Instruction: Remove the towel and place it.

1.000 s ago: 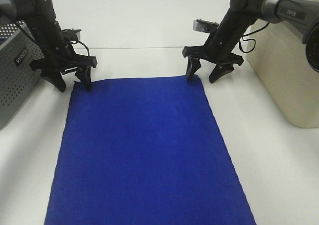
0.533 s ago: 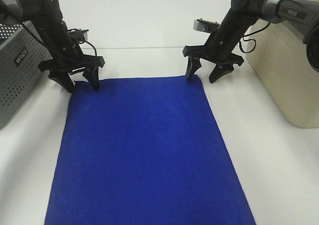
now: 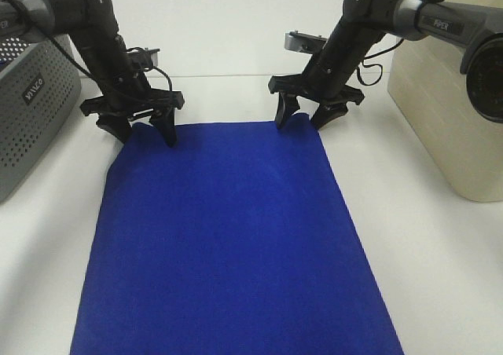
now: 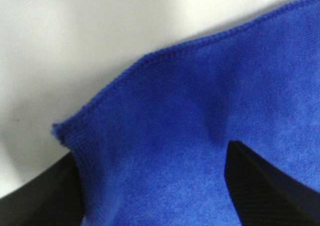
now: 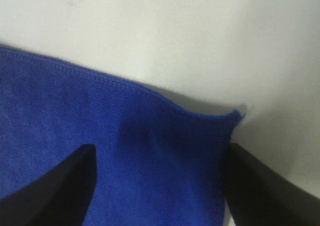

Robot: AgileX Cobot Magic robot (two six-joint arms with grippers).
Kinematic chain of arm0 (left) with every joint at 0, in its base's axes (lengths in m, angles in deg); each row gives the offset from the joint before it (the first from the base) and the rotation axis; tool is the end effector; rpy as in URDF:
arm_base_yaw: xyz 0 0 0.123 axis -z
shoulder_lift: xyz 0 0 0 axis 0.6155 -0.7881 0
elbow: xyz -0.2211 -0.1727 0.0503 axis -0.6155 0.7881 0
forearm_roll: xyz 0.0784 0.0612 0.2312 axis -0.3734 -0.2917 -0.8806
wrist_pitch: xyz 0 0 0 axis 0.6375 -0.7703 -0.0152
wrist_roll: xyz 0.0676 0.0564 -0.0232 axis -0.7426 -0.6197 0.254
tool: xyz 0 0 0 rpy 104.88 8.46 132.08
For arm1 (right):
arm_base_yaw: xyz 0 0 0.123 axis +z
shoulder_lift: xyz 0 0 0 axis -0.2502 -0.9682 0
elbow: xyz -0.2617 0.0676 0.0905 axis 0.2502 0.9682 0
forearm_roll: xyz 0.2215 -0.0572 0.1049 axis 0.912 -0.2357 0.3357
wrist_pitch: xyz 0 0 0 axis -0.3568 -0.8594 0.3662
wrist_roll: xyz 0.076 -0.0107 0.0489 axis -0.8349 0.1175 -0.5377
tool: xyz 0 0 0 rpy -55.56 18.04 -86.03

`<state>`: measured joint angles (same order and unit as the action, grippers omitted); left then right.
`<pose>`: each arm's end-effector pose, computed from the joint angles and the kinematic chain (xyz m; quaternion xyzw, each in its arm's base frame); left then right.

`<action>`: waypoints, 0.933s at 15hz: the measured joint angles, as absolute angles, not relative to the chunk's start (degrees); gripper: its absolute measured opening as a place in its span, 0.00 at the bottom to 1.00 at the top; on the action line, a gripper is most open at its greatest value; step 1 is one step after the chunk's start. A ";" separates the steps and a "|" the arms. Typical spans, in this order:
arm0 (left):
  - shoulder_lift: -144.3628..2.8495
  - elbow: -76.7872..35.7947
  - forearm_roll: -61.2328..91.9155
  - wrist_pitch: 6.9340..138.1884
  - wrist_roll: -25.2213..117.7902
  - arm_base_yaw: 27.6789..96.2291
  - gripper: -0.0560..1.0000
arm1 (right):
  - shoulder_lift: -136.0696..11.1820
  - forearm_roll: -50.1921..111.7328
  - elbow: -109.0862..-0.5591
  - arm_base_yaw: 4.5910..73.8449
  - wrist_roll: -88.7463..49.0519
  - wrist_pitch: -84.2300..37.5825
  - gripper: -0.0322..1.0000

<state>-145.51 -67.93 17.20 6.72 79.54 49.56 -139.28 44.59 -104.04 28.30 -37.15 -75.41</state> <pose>0.4997 -0.1254 0.1052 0.0656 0.9890 -0.1300 0.0261 0.5109 0.1560 0.1012 -0.0941 0.9737 0.1820 0.0993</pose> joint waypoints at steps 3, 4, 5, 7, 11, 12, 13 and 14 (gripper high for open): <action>-145.51 -67.93 17.26 6.77 79.54 49.56 0.66 | -139.51 44.13 -104.04 28.30 -37.15 -74.89 0.47; -145.62 -67.93 17.26 6.89 79.54 49.56 0.62 | -139.74 44.13 -104.04 28.30 -37.15 -74.72 0.38; -145.74 -67.93 17.26 6.94 79.54 49.56 0.57 | -139.91 44.19 -104.04 28.30 -37.15 -74.55 0.29; -145.91 -67.93 17.31 7.17 79.54 49.56 0.42 | -139.97 44.19 -104.04 28.30 -37.15 -74.55 0.10; -146.08 -67.93 17.37 7.46 79.54 49.56 0.14 | -139.97 44.19 -104.04 28.30 -37.15 -74.55 0.05; -146.08 -67.93 17.43 7.58 79.43 49.56 0.06 | -139.97 44.19 -104.04 28.30 -37.15 -74.55 0.05; -146.08 -67.93 17.43 7.63 79.25 49.56 0.06 | -139.97 44.19 -104.04 28.30 -37.09 -74.55 0.05; -146.08 -67.93 17.54 8.09 79.03 49.62 0.06 | -139.97 44.19 -104.04 28.30 -36.81 -74.55 0.05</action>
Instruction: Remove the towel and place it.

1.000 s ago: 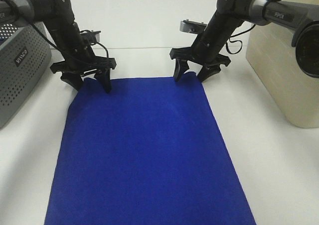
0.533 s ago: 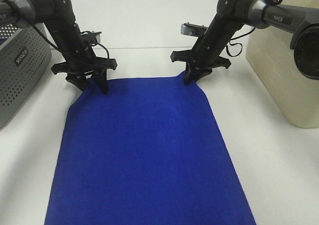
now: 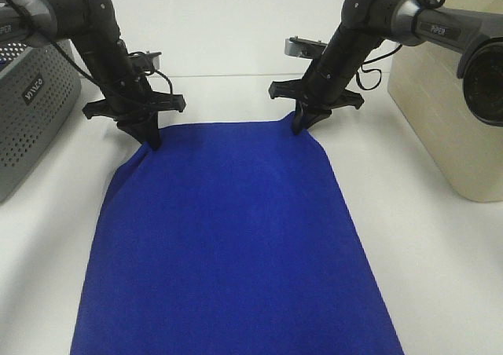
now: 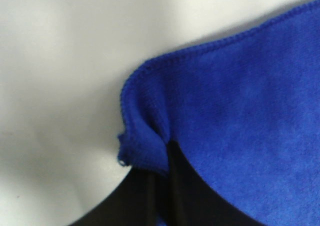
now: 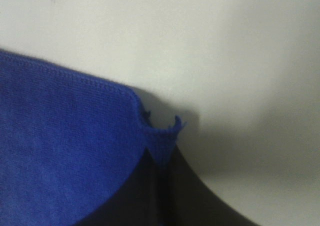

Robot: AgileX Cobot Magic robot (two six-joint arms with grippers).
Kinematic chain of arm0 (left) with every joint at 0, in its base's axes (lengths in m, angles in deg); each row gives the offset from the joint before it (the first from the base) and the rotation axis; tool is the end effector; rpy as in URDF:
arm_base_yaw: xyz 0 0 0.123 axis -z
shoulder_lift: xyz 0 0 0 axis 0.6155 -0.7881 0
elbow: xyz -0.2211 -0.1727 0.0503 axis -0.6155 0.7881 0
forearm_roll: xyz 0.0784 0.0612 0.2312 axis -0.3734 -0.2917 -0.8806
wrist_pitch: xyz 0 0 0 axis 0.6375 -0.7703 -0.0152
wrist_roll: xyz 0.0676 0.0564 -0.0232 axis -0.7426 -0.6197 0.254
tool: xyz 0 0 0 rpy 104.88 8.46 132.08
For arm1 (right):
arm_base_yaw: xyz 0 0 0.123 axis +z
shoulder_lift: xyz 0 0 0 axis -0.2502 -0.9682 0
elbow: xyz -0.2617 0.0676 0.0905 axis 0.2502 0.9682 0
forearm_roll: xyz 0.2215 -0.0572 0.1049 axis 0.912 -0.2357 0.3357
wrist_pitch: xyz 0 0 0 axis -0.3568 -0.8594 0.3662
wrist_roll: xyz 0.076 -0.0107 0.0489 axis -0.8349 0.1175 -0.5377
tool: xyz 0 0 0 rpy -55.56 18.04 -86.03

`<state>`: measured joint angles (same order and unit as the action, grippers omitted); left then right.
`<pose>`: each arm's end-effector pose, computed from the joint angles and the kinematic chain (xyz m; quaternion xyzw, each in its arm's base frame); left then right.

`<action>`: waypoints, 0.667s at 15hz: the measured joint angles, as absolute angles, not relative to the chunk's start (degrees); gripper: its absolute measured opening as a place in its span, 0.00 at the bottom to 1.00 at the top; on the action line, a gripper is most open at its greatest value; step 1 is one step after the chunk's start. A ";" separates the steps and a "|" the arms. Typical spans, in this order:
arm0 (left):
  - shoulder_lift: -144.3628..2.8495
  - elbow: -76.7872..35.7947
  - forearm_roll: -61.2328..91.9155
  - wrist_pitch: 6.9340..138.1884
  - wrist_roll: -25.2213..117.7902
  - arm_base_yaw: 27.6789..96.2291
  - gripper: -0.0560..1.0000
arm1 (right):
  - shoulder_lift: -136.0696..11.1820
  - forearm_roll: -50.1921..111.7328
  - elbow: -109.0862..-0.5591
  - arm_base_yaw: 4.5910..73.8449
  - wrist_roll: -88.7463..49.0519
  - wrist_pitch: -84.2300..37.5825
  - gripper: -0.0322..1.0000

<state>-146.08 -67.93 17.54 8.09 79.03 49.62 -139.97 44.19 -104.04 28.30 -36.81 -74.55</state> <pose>0.5014 -0.1266 0.1003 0.0673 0.9883 -0.1326 0.0333 0.5121 0.1555 0.0949 -0.0961 0.9741 0.1777 0.1017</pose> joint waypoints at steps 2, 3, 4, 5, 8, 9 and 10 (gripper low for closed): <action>-146.43 -68.91 17.60 10.44 78.28 49.62 0.06 | -140.08 42.93 -105.18 28.30 -36.24 -73.80 0.05; -146.71 -70.17 17.60 11.64 77.42 49.62 0.06 | -140.19 41.67 -106.90 28.30 -36.06 -73.40 0.05; -146.94 -71.77 17.54 12.67 76.45 49.62 0.06 | -140.25 40.52 -109.25 28.30 -35.78 -73.11 0.05; -146.94 -73.61 17.54 13.82 75.07 49.62 0.06 | -140.25 39.49 -111.94 28.30 -35.72 -72.71 0.05; -146.94 -77.50 17.60 20.35 68.54 49.79 0.06 | -140.25 36.86 -116.07 28.30 -35.72 -69.68 0.05; -146.94 -77.62 17.60 22.82 67.68 49.91 0.06 | -140.25 35.88 -116.07 28.30 -35.78 -68.76 0.05; -146.94 -77.62 17.60 25.80 66.82 50.08 0.06 | -140.25 35.19 -116.07 28.30 -35.95 -67.90 0.05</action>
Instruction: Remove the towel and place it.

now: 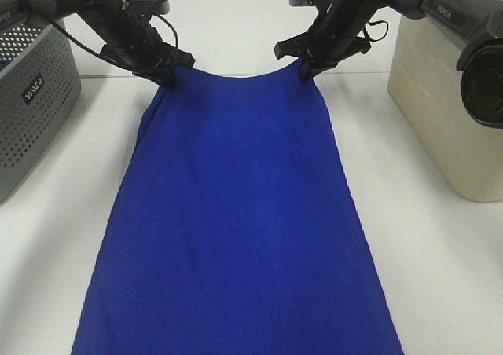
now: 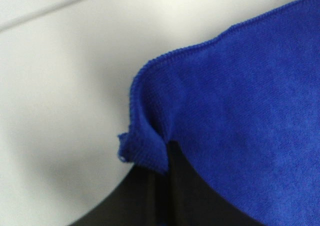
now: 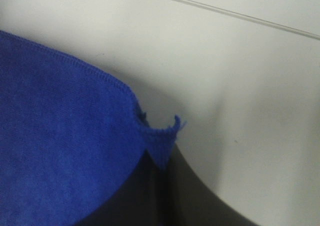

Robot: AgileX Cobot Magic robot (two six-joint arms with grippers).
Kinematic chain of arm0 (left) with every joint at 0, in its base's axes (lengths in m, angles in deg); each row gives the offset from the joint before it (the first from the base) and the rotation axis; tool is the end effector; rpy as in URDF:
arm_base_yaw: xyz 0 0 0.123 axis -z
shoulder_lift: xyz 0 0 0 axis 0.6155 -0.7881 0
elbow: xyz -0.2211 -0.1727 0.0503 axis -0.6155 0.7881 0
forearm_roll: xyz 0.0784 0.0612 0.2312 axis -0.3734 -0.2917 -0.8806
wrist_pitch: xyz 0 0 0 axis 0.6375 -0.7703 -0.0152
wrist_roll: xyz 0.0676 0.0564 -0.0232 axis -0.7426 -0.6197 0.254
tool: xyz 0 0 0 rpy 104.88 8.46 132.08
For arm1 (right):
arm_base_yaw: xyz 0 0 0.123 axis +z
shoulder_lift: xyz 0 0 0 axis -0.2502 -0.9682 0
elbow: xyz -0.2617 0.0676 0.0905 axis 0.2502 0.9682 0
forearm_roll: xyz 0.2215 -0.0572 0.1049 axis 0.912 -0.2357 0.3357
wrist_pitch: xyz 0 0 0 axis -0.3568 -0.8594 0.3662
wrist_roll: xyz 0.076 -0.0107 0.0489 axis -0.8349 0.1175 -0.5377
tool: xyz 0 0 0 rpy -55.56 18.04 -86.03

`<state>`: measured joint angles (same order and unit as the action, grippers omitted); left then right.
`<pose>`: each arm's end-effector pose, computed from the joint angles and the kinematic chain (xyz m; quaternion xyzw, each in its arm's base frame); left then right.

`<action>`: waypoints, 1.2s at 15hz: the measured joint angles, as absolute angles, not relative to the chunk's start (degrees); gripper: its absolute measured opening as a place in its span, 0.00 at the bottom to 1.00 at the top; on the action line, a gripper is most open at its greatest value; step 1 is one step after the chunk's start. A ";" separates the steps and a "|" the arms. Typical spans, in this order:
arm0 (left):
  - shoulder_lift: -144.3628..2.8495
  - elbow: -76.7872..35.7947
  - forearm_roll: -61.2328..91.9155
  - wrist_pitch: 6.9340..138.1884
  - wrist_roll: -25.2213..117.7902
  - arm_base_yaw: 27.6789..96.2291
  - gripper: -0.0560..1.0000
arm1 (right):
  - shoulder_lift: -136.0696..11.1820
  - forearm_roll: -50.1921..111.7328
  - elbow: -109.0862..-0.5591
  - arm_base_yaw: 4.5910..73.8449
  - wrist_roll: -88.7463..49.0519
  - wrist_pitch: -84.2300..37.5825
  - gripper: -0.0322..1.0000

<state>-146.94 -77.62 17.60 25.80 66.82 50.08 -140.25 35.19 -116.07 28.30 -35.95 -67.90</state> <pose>0.5457 -0.1365 0.1477 0.1580 0.9412 -0.1223 0.2726 0.5452 0.1502 0.1525 -0.1340 0.9478 0.1170 0.2647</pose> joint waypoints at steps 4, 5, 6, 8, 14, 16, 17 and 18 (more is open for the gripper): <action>-146.94 -77.62 18.23 33.99 61.38 51.05 0.06 | -140.25 32.22 -116.07 28.30 -38.30 -64.06 0.05; -146.94 -77.62 18.23 35.71 60.86 51.11 0.06 | -140.25 32.10 -116.07 28.18 -38.36 -63.20 0.05; -146.94 -77.62 18.23 36.85 60.75 51.23 0.06 | -140.25 32.10 -116.07 28.12 -38.30 -62.57 0.05; -146.94 -77.62 17.14 38.23 60.63 51.34 0.06 | -140.25 32.22 -116.07 27.90 -38.01 -59.59 0.05; -146.94 -77.62 12.16 40.92 60.63 51.34 0.06 | -140.25 38.98 -116.07 27.67 -30.62 -51.80 0.05; -146.94 -77.62 11.76 42.87 60.63 51.34 0.06 | -140.25 40.24 -116.07 27.67 -28.56 -49.97 0.05; -146.94 -77.62 11.76 43.73 60.63 51.34 0.06 | -140.25 40.24 -116.07 27.67 -27.93 -49.39 0.05; -147.06 -77.62 11.76 44.53 60.63 51.34 0.06 | -140.37 40.24 -116.07 27.67 -27.70 -48.82 0.05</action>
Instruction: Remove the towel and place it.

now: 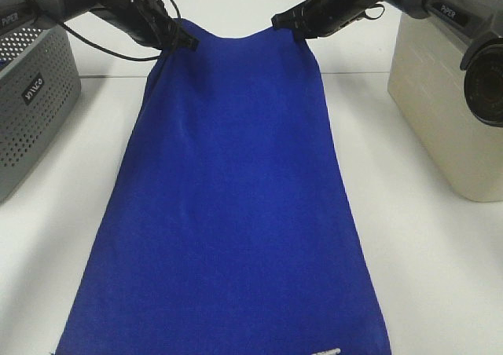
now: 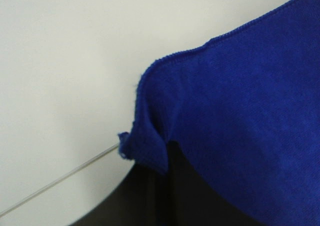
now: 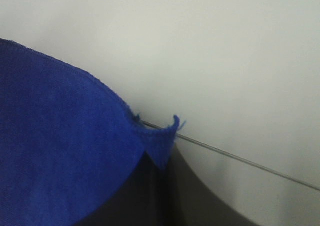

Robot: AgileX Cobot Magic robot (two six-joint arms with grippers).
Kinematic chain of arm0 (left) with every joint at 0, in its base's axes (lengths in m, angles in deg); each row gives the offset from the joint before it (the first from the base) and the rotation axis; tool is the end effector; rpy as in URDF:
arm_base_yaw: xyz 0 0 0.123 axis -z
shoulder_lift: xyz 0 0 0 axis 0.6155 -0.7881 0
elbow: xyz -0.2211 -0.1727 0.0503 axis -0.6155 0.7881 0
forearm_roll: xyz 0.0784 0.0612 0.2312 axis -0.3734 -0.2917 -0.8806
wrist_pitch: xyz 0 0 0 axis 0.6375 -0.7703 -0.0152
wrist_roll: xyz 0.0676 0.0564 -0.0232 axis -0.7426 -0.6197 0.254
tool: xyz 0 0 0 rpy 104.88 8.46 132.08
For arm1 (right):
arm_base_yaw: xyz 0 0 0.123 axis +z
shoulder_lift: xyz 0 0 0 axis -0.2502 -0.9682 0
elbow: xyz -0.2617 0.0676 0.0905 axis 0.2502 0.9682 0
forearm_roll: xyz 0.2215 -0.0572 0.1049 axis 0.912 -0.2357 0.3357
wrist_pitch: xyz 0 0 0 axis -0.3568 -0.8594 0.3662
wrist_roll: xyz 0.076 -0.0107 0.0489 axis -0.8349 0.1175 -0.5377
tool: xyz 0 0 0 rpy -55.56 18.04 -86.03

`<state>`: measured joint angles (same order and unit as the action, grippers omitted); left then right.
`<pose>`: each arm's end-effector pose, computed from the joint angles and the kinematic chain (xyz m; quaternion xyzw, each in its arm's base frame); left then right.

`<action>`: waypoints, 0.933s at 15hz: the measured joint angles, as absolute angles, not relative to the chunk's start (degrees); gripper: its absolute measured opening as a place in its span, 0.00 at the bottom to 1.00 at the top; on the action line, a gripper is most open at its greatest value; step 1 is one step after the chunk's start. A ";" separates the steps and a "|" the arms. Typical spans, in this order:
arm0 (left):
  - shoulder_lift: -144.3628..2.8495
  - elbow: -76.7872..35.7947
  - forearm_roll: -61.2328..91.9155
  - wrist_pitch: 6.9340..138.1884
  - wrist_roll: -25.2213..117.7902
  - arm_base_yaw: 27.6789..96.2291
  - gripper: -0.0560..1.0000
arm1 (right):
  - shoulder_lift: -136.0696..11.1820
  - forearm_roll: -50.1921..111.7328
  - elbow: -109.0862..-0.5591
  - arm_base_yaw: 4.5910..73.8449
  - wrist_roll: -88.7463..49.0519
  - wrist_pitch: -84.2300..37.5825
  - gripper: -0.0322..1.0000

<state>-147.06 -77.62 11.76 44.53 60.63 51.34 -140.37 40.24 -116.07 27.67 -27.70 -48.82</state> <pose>0.5666 -0.1431 0.1640 0.2115 0.8777 -0.0489 0.4273 0.5691 0.1492 0.1718 -0.1444 0.8850 0.1239 0.4249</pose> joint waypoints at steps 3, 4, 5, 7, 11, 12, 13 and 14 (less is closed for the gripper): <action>-148.37 -77.62 10.72 45.28 60.63 51.34 0.06 | -142.49 40.87 -116.07 27.67 -27.70 -47.85 0.05; -149.06 -77.62 10.04 45.28 60.63 51.34 0.06 | -143.35 40.98 -116.07 27.67 -27.70 -47.79 0.05; -149.63 -77.62 9.46 45.33 60.63 51.34 0.06 | -143.98 41.15 -116.07 27.67 -27.64 -47.68 0.05; -150.67 -77.62 9.29 46.19 60.63 51.34 0.06 | -144.61 41.44 -116.07 27.67 -27.24 -46.24 0.05; -152.10 -77.62 9.29 48.20 60.63 51.34 0.15 | -145.64 41.67 -116.07 27.67 -27.07 -45.61 0.05; -152.16 -77.62 9.29 49.06 60.63 51.34 0.21 | -146.10 41.73 -116.07 27.67 -27.07 -45.27 0.06; -152.16 -77.62 9.29 49.40 60.63 51.34 0.26 | -146.33 41.73 -116.07 27.67 -27.01 -45.27 0.08; -152.33 -77.62 9.29 50.15 60.63 51.34 0.30 | -147.07 41.96 -116.07 27.67 -26.90 -45.27 0.10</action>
